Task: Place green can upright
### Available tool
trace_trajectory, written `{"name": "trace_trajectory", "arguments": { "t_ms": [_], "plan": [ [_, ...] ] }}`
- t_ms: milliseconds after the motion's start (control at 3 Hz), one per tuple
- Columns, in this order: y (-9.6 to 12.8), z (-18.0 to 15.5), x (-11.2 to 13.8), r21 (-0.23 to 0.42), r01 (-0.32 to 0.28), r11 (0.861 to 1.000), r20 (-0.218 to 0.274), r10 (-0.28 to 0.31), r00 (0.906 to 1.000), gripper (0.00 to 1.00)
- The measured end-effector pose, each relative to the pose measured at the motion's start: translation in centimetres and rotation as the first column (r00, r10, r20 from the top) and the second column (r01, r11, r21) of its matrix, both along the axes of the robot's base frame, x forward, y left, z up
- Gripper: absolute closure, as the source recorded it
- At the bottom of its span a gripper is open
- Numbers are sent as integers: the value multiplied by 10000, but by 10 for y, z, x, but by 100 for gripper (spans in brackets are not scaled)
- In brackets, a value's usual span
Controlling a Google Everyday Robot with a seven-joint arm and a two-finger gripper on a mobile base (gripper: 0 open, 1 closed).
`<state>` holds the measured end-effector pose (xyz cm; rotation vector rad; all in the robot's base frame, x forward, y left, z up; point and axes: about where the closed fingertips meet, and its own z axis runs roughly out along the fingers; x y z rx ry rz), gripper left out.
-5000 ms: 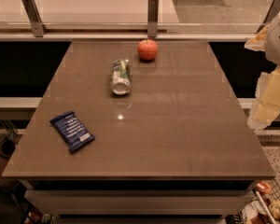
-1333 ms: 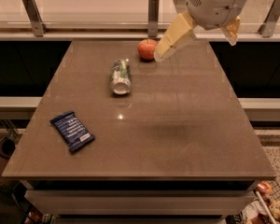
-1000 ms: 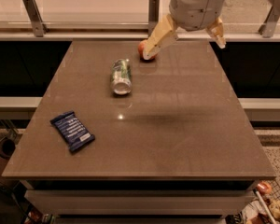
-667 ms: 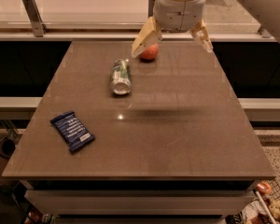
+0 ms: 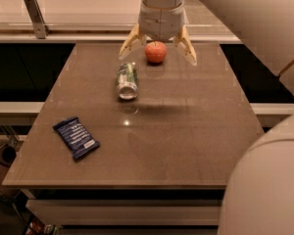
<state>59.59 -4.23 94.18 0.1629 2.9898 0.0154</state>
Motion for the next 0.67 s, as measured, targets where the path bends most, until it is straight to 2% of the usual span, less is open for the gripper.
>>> {"name": "trace_trajectory", "arguments": {
  "t_ms": [333,667],
  "plan": [
    [12,-19,7,69,254,9997,-453,-251,9987,0],
    [26,-34,11,-156,-32,9999,-452,25,9990,0]
  ]
}}
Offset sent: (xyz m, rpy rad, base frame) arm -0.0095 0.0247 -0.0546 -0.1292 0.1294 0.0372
